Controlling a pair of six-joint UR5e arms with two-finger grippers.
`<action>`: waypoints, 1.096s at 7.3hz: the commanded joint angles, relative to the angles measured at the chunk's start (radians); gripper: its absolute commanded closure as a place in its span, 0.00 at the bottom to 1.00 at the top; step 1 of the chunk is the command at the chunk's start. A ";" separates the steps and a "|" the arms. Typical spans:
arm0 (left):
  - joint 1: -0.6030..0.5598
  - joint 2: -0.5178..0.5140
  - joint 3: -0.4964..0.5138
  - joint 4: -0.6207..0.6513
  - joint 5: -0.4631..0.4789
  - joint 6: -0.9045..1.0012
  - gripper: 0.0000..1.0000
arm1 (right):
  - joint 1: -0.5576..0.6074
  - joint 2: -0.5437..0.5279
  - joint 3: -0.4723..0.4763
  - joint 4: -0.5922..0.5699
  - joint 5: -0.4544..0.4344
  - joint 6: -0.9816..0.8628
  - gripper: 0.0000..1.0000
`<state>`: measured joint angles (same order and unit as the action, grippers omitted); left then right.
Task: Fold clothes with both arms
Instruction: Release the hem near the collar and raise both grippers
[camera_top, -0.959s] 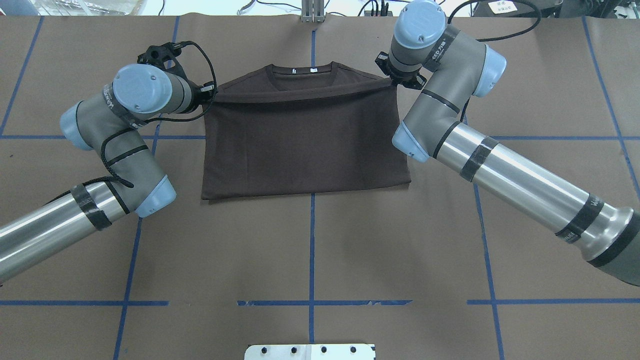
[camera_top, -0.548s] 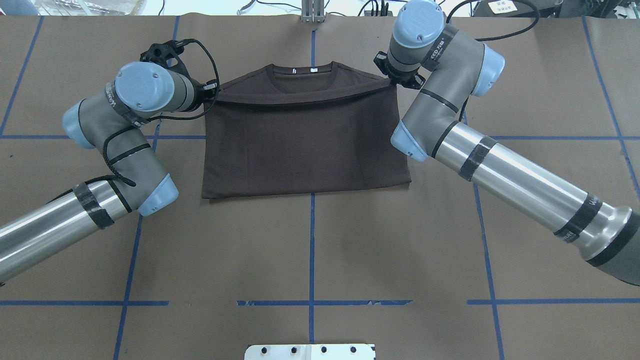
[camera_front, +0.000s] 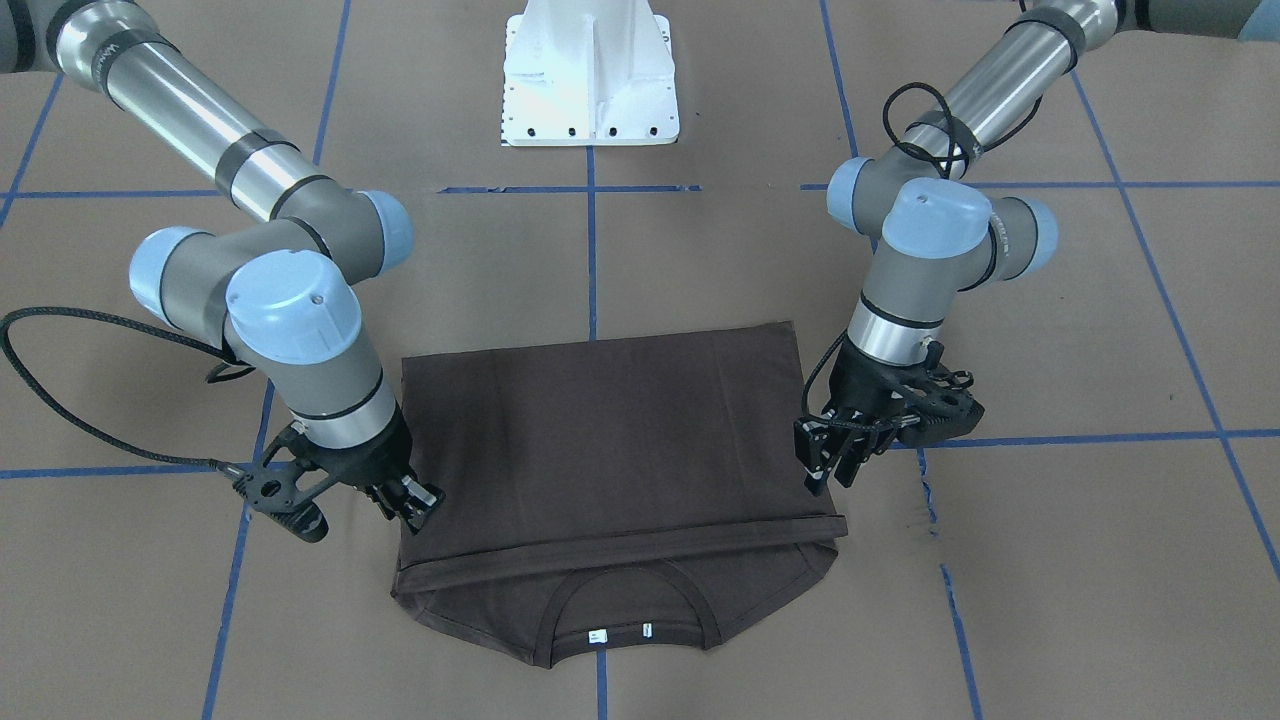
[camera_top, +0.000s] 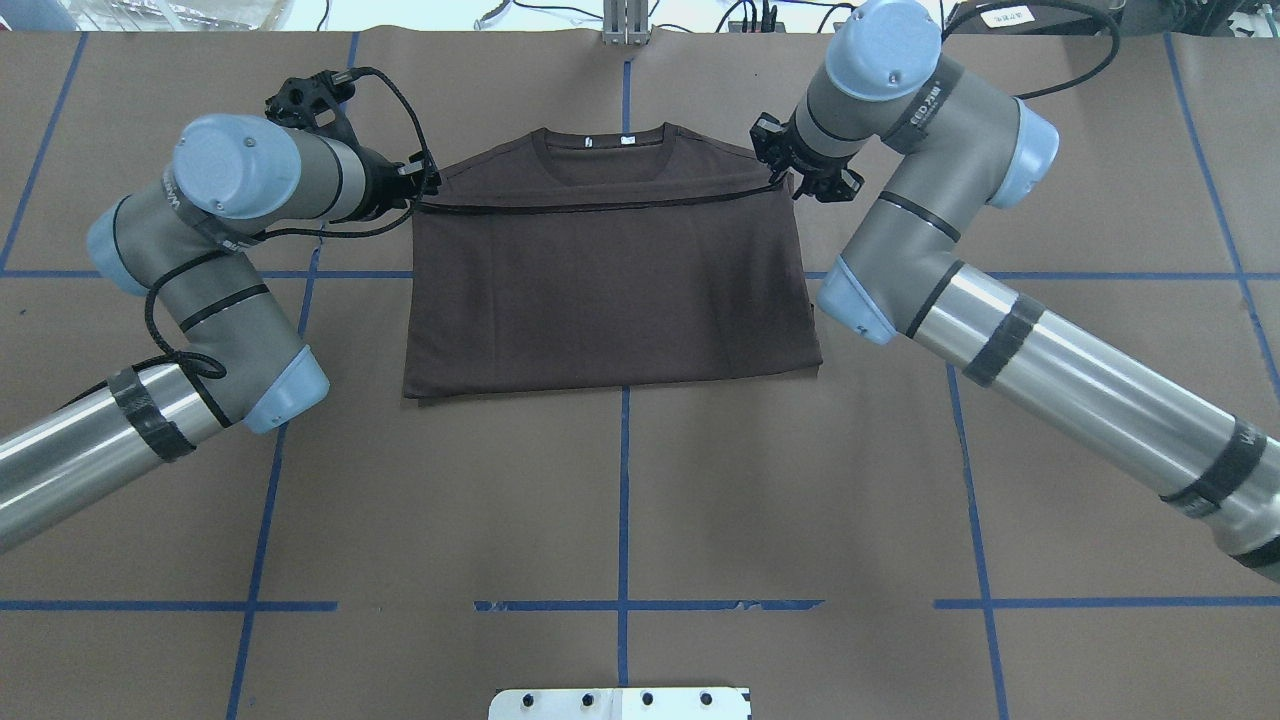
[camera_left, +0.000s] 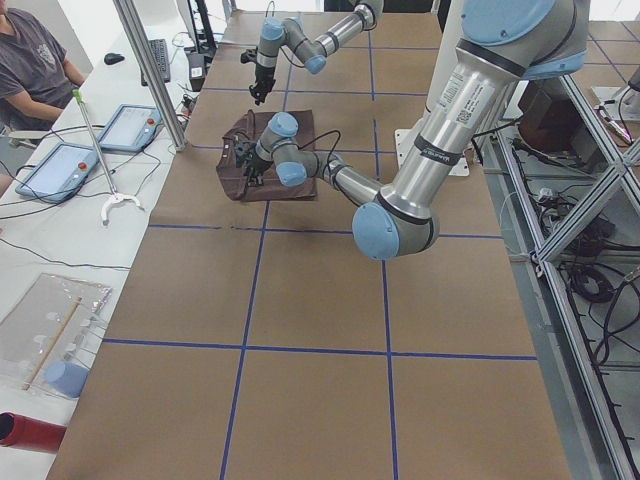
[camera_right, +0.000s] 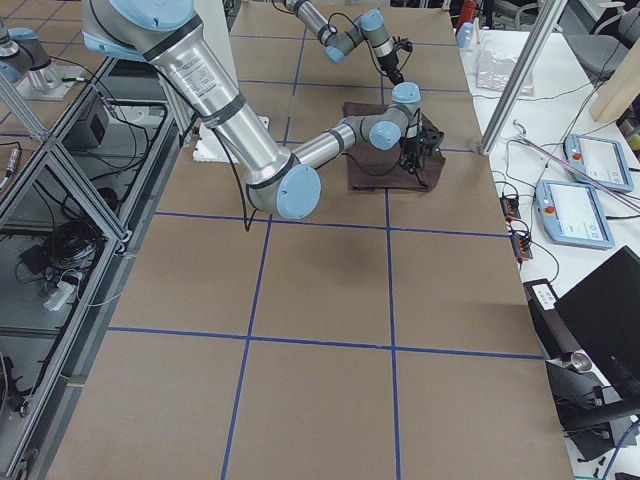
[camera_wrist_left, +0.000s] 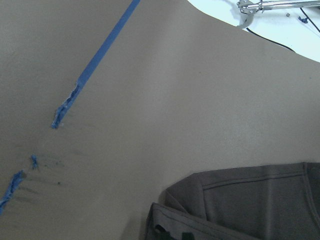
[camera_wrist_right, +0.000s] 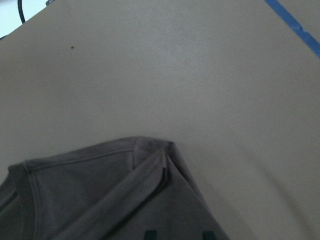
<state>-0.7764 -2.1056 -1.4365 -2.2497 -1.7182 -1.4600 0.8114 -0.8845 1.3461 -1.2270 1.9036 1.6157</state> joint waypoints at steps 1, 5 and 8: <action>-0.004 0.035 -0.070 -0.005 -0.038 -0.037 0.49 | -0.081 -0.192 0.242 0.001 0.025 0.082 0.34; 0.000 0.039 -0.096 -0.005 -0.038 -0.051 0.49 | -0.175 -0.306 0.346 0.001 0.014 0.201 0.30; 0.000 0.039 -0.097 -0.004 -0.038 -0.051 0.49 | -0.190 -0.291 0.317 0.001 -0.024 0.190 0.30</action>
<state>-0.7763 -2.0664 -1.5333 -2.2546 -1.7564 -1.5109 0.6264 -1.1796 1.6741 -1.2256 1.9002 1.8098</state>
